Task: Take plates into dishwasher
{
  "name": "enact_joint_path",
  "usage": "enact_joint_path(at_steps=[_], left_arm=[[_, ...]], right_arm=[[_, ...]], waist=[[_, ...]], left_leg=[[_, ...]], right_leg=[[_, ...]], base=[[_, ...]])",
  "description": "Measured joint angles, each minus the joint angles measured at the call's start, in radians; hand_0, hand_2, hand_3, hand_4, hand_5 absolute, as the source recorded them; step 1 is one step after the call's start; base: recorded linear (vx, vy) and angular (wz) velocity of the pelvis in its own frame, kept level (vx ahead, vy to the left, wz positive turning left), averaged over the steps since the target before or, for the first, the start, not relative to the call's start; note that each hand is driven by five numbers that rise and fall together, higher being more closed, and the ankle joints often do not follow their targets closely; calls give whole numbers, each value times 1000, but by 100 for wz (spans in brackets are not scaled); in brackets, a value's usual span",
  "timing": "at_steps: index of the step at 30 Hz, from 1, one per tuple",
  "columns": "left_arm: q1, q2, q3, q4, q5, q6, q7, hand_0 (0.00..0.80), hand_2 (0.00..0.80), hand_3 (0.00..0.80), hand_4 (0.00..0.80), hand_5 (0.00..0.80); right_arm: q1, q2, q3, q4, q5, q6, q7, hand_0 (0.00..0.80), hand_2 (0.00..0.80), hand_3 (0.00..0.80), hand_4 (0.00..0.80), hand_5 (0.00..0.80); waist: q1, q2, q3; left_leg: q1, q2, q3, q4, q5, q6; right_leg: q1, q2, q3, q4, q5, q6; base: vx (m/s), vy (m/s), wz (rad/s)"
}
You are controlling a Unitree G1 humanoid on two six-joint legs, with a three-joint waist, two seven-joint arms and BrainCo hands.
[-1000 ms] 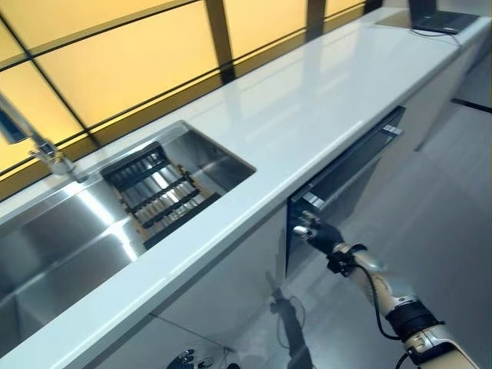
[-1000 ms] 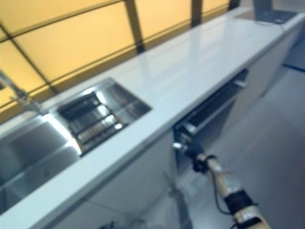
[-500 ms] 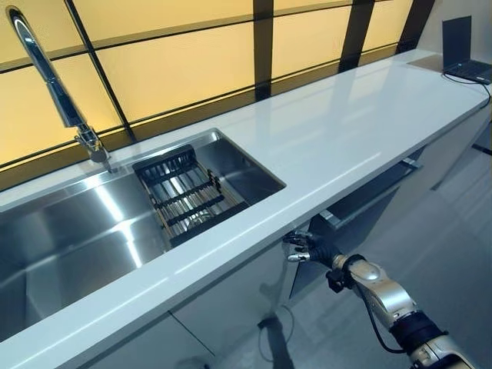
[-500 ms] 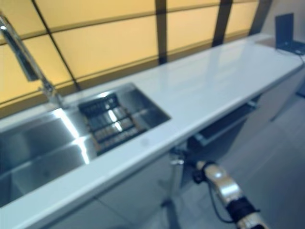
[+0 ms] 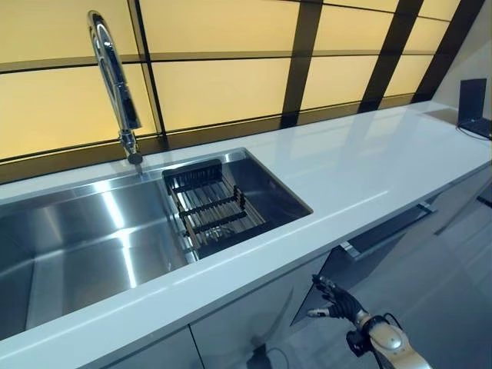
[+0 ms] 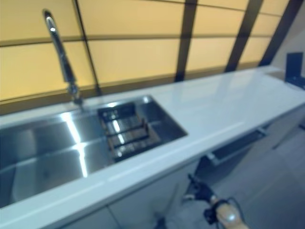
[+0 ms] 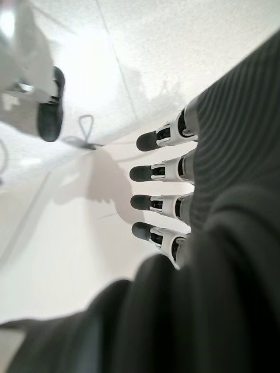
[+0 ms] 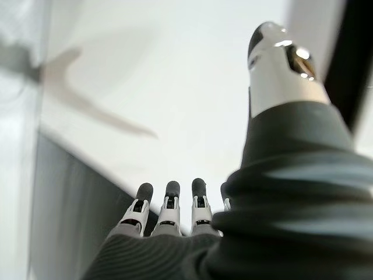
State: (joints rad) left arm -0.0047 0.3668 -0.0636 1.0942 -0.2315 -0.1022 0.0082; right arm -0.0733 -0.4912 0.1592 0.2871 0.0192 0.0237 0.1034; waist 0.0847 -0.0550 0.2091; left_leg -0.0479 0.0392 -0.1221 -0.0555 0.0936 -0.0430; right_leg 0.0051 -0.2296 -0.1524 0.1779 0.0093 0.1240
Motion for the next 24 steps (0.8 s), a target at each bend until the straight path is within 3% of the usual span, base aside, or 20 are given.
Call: enact_joint_path(at_steps=[4, 7, 10, 12, 16, 17, 18, 19, 21, 23, 24], left_arm=[[-17, 13, 7, 18, 0, 1, 12, 0, 0, 0, 0, 0], [-24, 29, 7, 13, 0, 6, 12, 0, 0, 0, 0, 0], [-34, 69, 7, 14, -1, 7, 14, 0, 0, 0, 0, 0], [-46, 65, 6, 14, -20, 8, 18, 0, 0, 0, 0, 0], [-31, -2, 5, 10, -59, -10, 20, 0, 0, 0, 0, 0], [-18, -19, 3, 10, -61, -19, 21, 0, 0, 0, 0, 0], [-13, -26, 1, 11, -64, -20, 21, 0, 0, 0, 0, 0], [-14, -30, 3, 13, -64, -20, 20, 0, 0, 0, 0, 0], [-6, -43, 4, 28, -63, -19, 12, 0, 0, 0, 0, 0], [15, -48, 8, 27, -63, -18, 10, 0, 0, 0, 0, 0], [23, -49, 9, 26, -63, -18, 9, 0, 0, 0, 0, 0]], right_arm=[[10, -10, -56, 71, -30, 0, -101, 0, 0, 0, 0, 0], [2, -22, -51, 169, -29, 0, -131, 0, 0, 0, 0, 0], [-11, -25, -24, 236, -8, -1, -135, 0, 0, 0, 0, 0], [-37, -36, -24, 261, 11, 0, -134, 0, 0, 0, 0, 0], [-16, -45, -19, 314, 31, 0, -131, 0, 0, 0, 0, 0], [4, -46, -18, 325, 31, -6, -124, 0, 0, 0, 0, 0], [17, -45, -18, 337, 31, -10, -123, 0, 0, 0, 0, 0], [25, -44, -18, 350, 30, -15, -123, 0, 0, 0, 0, 0], [55, -37, -22, 418, 27, -21, -127, 0, 0, 0, 0, 0], [73, -37, -25, 432, 27, -21, -129, 0, 0, 0, 0, 0], [76, -37, -26, 432, 27, -21, -129, 0, 0, 0, 0, 0]], waist=[[-25, -1, -20], [-21, -6, -28], [-6, -31, -50], [12, -12, -46], [9, 73, -49], [8, 77, -46], [-1, 85, -40], [-19, 74, -40], [-44, 53, -27], [-41, 73, -32], [-44, 83, -29]], left_leg=[[-38, 14, -83, 25, 6, 6], [-61, 27, -144, 40, 15, 0], [-102, 29, -168, 48, 38, -36], [-118, 55, -169, 51, 54, -61], [-120, 148, -150, 58, 48, -7], [-125, 161, -127, 61, -17, 53], [-135, 171, -102, 56, -97, 55], [-142, 172, -83, 56, -140, 41], [-121, 113, 48, 138, -115, 26], [-88, 63, 68, 173, -115, 24], [-84, 61, 68, 159, -114, 22]], right_leg=[[-25, 48, 136, 69, 0, -1], [-28, 81, 225, 90, -49, -12], [-7, 103, 223, 13, -139, -18], [20, 133, 220, -73, -151, 0], [16, 235, 207, -31, -151, -65], [3, 254, 201, 0, -156, -83], [-4, 264, 195, 12, -157, -94], [-4, 259, 193, 11, -154, -105], [13, 203, 140, -5, -142, -114], [9, 181, 113, -9, -129, -98], [8, 184, 115, -5, -129, -97]], base=[[-230, -244, 65], [-348, -374, 55], [-380, -379, 26], [-368, -326, -1], [-289, -269, 16], [-253, -228, 33], [-242, -195, 55], [-278, -166, 89], [-333, -131, 70], [-256, -47, 10], [-194, -19, 8]])
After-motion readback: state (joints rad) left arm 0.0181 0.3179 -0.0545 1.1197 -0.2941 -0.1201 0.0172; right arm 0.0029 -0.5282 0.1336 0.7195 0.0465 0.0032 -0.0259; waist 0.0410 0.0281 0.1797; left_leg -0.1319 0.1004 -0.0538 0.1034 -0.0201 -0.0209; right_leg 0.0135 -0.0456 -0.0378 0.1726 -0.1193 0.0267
